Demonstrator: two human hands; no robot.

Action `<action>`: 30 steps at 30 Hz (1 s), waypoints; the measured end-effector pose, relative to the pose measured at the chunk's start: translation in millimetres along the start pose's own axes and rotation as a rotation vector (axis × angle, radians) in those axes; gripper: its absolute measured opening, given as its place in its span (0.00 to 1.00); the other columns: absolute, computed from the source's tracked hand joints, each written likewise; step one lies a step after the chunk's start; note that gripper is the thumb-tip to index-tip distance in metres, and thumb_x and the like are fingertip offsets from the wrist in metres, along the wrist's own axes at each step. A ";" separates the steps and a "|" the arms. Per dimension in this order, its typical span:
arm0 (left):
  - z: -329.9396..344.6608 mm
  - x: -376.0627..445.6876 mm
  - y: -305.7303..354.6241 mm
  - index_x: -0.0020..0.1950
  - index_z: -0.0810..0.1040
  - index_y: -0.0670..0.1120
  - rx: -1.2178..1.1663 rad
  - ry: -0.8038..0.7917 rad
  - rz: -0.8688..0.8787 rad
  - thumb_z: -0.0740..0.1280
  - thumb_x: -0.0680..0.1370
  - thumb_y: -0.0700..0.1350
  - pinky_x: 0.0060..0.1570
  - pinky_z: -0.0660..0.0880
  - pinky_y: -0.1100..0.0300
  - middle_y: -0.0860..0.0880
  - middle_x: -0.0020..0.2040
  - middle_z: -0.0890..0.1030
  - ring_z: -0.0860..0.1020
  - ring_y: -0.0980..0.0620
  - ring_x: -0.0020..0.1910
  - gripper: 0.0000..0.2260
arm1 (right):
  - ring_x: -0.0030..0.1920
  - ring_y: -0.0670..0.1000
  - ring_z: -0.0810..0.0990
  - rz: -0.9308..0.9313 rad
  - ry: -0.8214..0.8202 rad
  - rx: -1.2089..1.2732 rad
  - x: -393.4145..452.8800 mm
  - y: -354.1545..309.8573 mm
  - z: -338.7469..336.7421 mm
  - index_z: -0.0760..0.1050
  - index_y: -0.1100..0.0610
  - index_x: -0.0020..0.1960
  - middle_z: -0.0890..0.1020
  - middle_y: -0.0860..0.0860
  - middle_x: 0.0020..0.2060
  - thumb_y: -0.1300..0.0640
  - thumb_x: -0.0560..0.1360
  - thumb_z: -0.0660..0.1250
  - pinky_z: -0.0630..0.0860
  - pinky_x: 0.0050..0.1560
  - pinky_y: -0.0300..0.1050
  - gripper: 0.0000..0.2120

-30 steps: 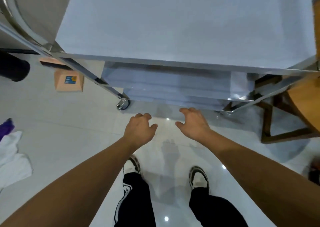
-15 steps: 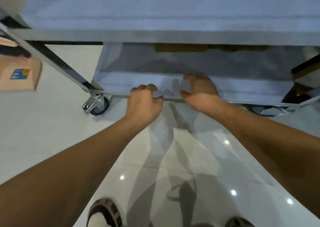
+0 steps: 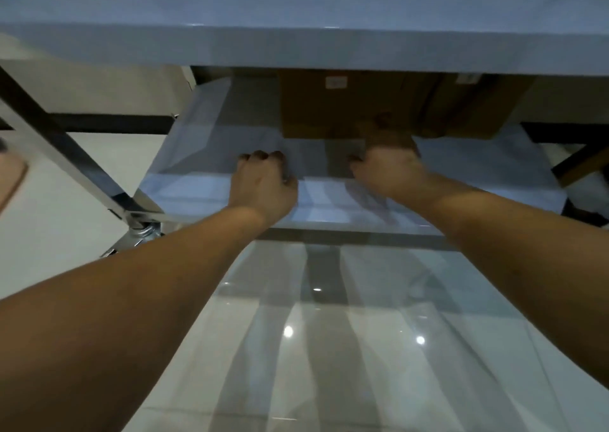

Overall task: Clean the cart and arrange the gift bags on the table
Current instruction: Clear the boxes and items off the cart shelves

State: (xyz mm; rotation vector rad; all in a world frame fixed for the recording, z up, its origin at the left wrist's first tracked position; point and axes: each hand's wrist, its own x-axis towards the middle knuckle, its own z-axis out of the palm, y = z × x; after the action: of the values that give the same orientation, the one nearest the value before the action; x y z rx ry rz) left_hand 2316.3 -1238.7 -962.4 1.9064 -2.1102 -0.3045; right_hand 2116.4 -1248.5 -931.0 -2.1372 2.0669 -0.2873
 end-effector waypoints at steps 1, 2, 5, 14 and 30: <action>-0.3 4.2 2.6 0.59 0.79 0.45 -0.048 0.004 -0.019 0.66 0.80 0.50 0.62 0.71 0.51 0.44 0.56 0.81 0.77 0.42 0.55 0.12 | 0.72 0.61 0.67 -0.009 0.040 -0.032 5.4 -1.3 -5.6 0.62 0.52 0.78 0.66 0.58 0.73 0.52 0.79 0.68 0.70 0.65 0.52 0.30; -1.1 8.9 5.4 0.61 0.79 0.45 -0.124 0.006 -0.052 0.67 0.80 0.51 0.63 0.73 0.50 0.44 0.57 0.81 0.77 0.43 0.55 0.13 | 0.74 0.62 0.63 -0.023 0.079 -0.043 10.3 -4.0 -10.5 0.57 0.53 0.80 0.62 0.58 0.76 0.53 0.79 0.68 0.68 0.68 0.53 0.34; -4.3 20.9 14.1 0.67 0.76 0.47 -0.299 0.015 -0.148 0.69 0.80 0.52 0.62 0.76 0.50 0.45 0.60 0.79 0.77 0.44 0.58 0.18 | 0.75 0.63 0.62 -0.016 0.160 -0.058 29.0 -9.8 -15.3 0.48 0.58 0.82 0.59 0.61 0.77 0.48 0.80 0.65 0.68 0.69 0.57 0.38; -13.6 47.9 26.2 0.68 0.74 0.48 -0.954 0.263 -0.448 0.62 0.84 0.49 0.45 0.67 0.62 0.48 0.53 0.76 0.73 0.50 0.45 0.14 | 0.63 0.64 0.74 -0.056 0.361 -0.099 30.3 -7.1 -10.0 0.68 0.56 0.72 0.72 0.60 0.68 0.55 0.77 0.65 0.72 0.52 0.53 0.24; -11.1 45.8 28.7 0.59 0.78 0.45 -0.784 0.162 -0.549 0.64 0.82 0.46 0.39 0.68 0.59 0.45 0.51 0.78 0.75 0.47 0.47 0.09 | 0.42 0.58 0.77 -0.530 0.384 0.105 -33.8 8.7 34.0 0.78 0.58 0.47 0.80 0.55 0.40 0.62 0.72 0.75 0.73 0.39 0.48 0.08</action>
State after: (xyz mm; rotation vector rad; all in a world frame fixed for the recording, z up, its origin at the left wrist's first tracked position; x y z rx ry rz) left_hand 2289.2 -1280.8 -939.2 1.8499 -1.0648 -0.8953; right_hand 2115.2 -1215.8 -967.1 -2.6918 1.5419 -0.9089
